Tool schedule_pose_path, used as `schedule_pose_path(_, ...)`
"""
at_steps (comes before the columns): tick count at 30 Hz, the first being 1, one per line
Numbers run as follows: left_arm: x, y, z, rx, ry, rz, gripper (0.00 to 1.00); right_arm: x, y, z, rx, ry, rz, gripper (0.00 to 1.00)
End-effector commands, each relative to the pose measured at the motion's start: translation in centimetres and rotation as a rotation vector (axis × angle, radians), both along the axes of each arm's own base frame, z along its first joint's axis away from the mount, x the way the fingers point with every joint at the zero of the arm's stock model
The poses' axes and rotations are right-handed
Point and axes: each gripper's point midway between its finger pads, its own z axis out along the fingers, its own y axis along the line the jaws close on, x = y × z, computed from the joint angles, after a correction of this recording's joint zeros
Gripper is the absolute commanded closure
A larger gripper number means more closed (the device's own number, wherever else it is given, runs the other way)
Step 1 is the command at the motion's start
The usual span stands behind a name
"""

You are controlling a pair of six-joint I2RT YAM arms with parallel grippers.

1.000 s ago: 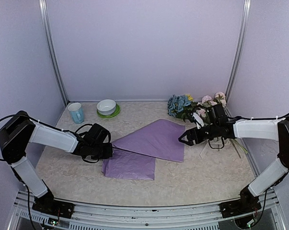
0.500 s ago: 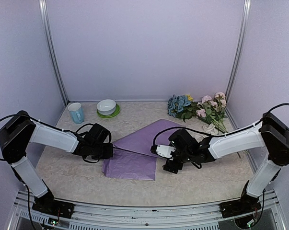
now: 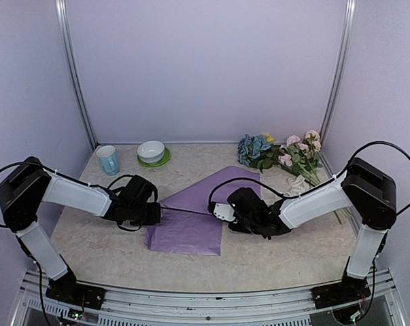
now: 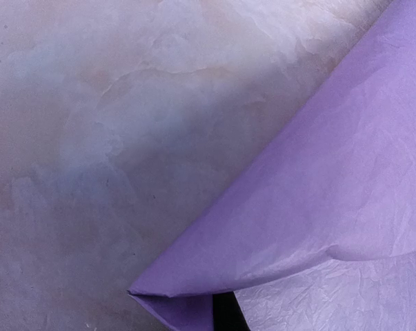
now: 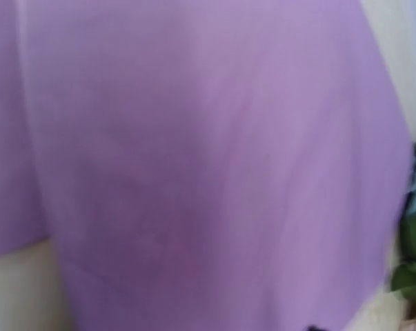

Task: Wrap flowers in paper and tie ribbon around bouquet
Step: Pass from the left arm to the right, then pass from the right arm to the left

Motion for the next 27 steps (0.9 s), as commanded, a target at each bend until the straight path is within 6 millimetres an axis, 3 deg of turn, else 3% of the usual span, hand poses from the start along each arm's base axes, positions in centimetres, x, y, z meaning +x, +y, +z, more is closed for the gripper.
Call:
schedule_pose_path(1,-0.4,0.2,-0.8,0.003,0.016,-0.018,1.00,1.9,-0.1,1.5,-0.001,-0.128,-0.033,0.52)
schedule_pose_path(2,-0.5,0.2,-0.9,0.003,0.017,-0.022,1.00,1.7,0.2,1.4,0.001,-0.112,-0.011,0.62)
schedule_pose_path(4,-0.6,0.1,-0.9,0.004,0.017,-0.036,1.00,1.9,0.6,1.1,-0.004,-0.077,0.001,0.92)
schedule_pose_path(5,-0.6,0.1,-0.9,0.010,0.016,-0.041,1.00,2.2,0.4,1.3,-0.011,-0.079,-0.014,1.00)
schedule_pose_path(7,-0.7,0.1,-0.7,0.010,0.007,-0.051,0.98,3.0,0.1,2.0,-0.009,-0.087,-0.042,1.00)
schedule_pose_path(10,-0.7,-0.6,0.4,-0.004,-0.030,-0.089,0.84,3.9,0.1,3.5,0.026,-0.078,-0.057,1.00)
schedule_pose_path(13,-0.8,-1.9,2.5,0.018,-0.106,-0.161,0.43,3.5,0.7,5.4,0.062,-0.038,-0.017,1.00)
schedule_pose_path(16,-1.2,-4.0,5.8,0.071,-0.233,-0.275,0.24,2.5,1.4,6.5,0.061,0.025,0.036,1.00)
schedule_pose_path(21,-3.3,-8.5,12.8,0.153,-0.471,-0.514,0.12,0.8,1.0,8.0,0.023,0.145,0.080,1.00)
schedule_pose_path(23,-4.2,-9.7,14.0,0.203,-0.526,-0.569,0.11,0.0,0.9,9.3,0.031,0.170,0.100,1.00)
schedule_pose_path(27,-3.6,-9.7,15.1,0.321,-0.545,-0.560,0.10,-1.4,0.8,12.4,0.068,0.177,0.163,1.00)
